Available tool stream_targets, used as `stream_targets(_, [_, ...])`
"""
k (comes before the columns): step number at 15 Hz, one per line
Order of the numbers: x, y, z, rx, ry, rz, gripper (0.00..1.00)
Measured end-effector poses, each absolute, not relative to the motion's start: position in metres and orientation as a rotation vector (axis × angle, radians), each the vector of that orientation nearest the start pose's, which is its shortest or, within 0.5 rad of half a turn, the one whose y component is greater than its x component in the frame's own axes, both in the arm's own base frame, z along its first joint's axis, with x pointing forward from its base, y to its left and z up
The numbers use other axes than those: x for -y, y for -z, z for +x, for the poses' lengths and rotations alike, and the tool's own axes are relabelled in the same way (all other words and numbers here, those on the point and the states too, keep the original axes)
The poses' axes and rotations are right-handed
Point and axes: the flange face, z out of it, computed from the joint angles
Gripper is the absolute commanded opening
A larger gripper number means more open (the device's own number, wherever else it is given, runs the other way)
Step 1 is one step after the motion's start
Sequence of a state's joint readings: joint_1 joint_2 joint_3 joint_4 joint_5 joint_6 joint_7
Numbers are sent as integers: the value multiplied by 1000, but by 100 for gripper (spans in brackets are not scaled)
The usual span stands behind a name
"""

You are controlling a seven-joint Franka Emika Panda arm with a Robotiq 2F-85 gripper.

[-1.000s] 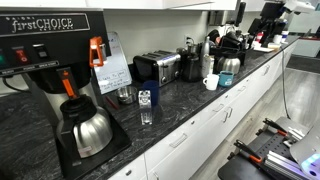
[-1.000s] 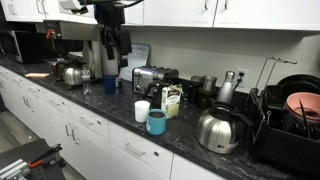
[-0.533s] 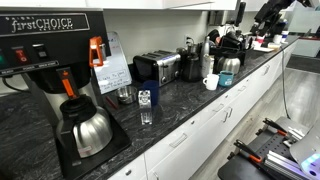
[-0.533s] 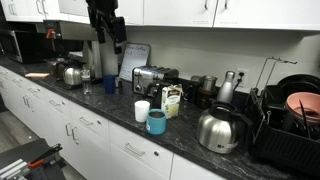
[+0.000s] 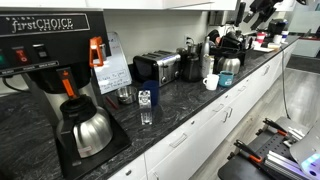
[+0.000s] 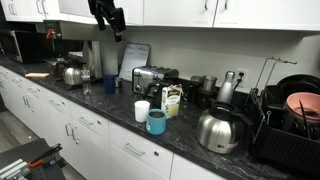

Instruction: Close the right door of the cabinet

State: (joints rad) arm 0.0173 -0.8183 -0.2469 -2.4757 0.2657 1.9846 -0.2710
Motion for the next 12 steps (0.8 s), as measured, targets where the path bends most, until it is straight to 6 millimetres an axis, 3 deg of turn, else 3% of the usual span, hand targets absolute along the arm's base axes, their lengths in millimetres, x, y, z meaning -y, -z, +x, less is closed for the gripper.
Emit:
stream_targets(5, [50, -624, 329, 115, 664, -2479, 100])
stream_targets(12, [49, -626, 330, 134, 667, -2434, 100])
